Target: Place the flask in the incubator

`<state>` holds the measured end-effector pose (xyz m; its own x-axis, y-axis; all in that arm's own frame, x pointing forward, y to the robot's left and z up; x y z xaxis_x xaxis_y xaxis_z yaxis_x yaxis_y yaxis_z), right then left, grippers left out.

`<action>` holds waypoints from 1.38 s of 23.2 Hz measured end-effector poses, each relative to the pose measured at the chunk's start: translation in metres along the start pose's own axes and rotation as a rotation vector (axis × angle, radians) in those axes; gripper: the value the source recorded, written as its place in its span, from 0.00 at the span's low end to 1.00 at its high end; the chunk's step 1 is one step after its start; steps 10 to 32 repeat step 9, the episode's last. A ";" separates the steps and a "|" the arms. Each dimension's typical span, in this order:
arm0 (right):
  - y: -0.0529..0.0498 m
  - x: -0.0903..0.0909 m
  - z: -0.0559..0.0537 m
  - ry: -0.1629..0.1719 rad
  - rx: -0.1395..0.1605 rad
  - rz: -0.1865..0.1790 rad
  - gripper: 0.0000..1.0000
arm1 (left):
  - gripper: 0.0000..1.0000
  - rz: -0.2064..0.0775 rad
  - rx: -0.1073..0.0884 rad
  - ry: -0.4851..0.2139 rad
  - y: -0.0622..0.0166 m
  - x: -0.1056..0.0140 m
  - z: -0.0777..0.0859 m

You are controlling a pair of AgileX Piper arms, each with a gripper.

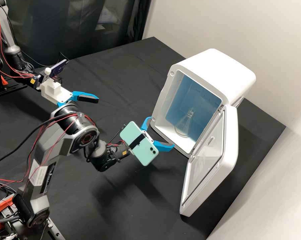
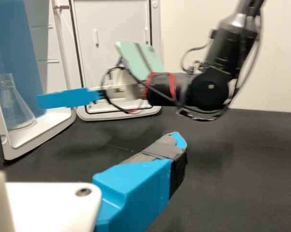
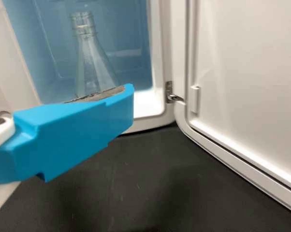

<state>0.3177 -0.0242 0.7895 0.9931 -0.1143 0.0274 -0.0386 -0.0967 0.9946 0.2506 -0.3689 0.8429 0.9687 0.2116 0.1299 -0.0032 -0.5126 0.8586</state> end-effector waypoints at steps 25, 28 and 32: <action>0.017 -0.066 -0.006 0.020 0.095 -0.020 1.00 | 1.00 0.006 -0.016 0.000 0.0013 -0.001 0.000; 0.017 -0.066 -0.006 0.020 0.095 -0.020 1.00 | 1.00 0.006 -0.016 0.000 0.0013 -0.001 0.000; 0.017 -0.066 -0.006 0.020 0.095 -0.020 1.00 | 1.00 0.006 -0.016 0.000 0.0013 -0.001 0.000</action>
